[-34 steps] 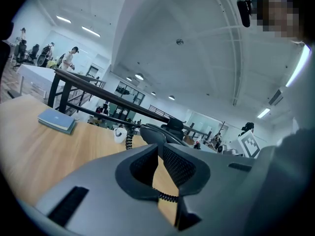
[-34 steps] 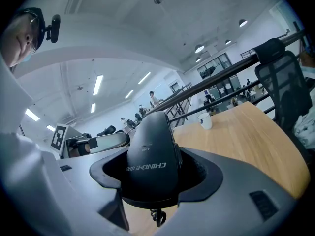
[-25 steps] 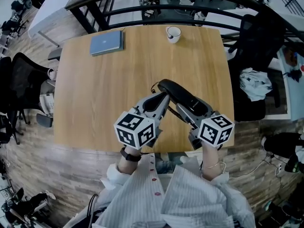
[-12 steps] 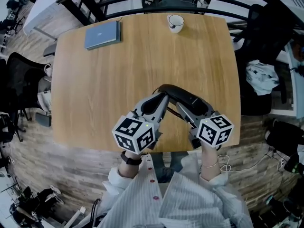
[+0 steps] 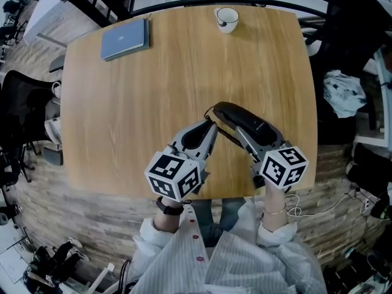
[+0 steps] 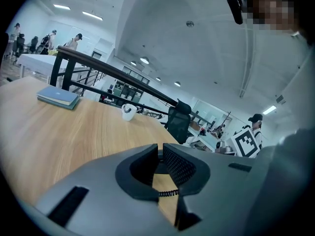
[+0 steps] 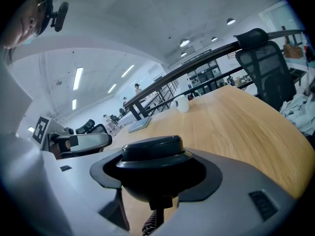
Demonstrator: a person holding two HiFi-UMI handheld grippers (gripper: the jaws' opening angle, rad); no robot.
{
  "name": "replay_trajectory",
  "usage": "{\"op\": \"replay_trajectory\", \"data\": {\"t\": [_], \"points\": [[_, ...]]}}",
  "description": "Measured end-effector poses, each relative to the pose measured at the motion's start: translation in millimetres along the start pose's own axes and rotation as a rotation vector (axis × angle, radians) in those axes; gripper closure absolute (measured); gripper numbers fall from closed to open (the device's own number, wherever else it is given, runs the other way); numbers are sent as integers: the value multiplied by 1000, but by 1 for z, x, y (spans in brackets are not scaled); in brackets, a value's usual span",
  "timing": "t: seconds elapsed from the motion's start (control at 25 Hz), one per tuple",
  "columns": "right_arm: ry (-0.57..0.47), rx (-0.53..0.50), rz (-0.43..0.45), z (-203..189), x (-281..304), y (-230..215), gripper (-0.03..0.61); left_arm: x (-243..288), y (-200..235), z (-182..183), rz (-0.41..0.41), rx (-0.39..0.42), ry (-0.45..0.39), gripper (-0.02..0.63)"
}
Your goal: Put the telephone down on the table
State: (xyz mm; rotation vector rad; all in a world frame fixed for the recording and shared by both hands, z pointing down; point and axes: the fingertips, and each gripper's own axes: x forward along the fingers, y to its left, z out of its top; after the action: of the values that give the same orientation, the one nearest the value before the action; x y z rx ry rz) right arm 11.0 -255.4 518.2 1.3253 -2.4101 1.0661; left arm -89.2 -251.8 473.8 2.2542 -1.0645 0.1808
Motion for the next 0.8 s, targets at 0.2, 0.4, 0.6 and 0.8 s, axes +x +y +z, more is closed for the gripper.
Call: {"op": "replay_trajectory", "data": {"t": [0.2, 0.4, 0.6, 0.8], "points": [[15, 3, -13, -10, 5, -13, 265, 11, 2, -10, -10, 0, 25, 572], [30, -11, -17, -17, 5, -25, 265, 18, 0, -21, -9, -4, 43, 572], [53, -36, -25, -26, 8, -33, 265, 19, 4, -27, -1, -15, 47, 572], [54, -32, 5, -34, 8, -40, 265, 20, 4, -36, 1, -22, 57, 572]]}}
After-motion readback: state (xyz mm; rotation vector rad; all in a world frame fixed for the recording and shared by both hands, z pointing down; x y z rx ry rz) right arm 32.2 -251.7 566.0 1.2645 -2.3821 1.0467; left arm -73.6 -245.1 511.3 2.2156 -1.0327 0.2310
